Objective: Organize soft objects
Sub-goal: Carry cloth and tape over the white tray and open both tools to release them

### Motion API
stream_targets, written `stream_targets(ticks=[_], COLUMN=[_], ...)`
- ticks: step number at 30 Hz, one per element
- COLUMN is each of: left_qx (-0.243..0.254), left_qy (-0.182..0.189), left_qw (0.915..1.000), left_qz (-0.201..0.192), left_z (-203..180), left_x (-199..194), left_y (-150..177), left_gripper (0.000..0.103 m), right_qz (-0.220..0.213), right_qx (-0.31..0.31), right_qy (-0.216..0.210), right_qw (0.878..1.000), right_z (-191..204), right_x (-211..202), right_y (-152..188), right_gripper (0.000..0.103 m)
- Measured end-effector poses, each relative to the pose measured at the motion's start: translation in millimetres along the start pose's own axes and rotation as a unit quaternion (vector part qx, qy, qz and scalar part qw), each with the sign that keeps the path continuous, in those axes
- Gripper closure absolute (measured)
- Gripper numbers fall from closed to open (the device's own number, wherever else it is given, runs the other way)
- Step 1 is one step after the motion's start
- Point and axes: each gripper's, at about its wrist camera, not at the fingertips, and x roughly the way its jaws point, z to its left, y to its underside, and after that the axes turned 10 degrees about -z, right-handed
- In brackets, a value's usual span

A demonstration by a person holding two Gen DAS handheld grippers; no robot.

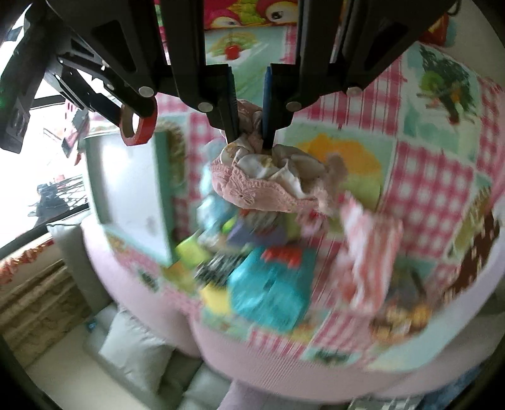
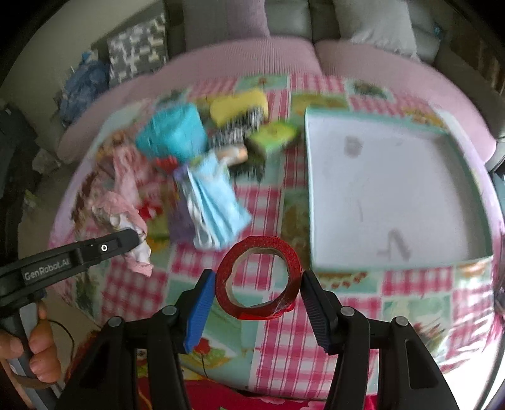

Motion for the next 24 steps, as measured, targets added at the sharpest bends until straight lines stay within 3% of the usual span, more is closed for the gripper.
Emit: stream_targets(ticks=[4,8,13,24], left_qx=[0.027,0.051,0.090,0.156], left_qy=[0.016,0.024,0.023,0.027], left_qw=[0.9990,0.9977,0.9952,0.9866], left_qz=[-0.031,-0.037,-0.032,-0.039], left_z=[-28.5,-59.2,-100.7,-173.6], left_x=[-19.9,-11.7,13.0,60.6], left_y=[-29.2,-46.0,-54.4,-65.0], left_gripper=[0.089,0.089,0.089,0.089], right_qz=[-0.050,-0.086,-0.101,-0.109], right_qx=[0.007,0.032,0.074,0.165], right_qy=[-0.004,0.045,0.091,0.147], right_qw=[0.999,0.995,0.988,0.969], right_z=[-11.4,-39.7,-78.3,-152.1], right_x=[-25.9,-39.8,-38.8,-20.7], right_y=[-22.1,-46.6,-62.1,-81.2], right_gripper=[0.045,0.045,0.045,0.044])
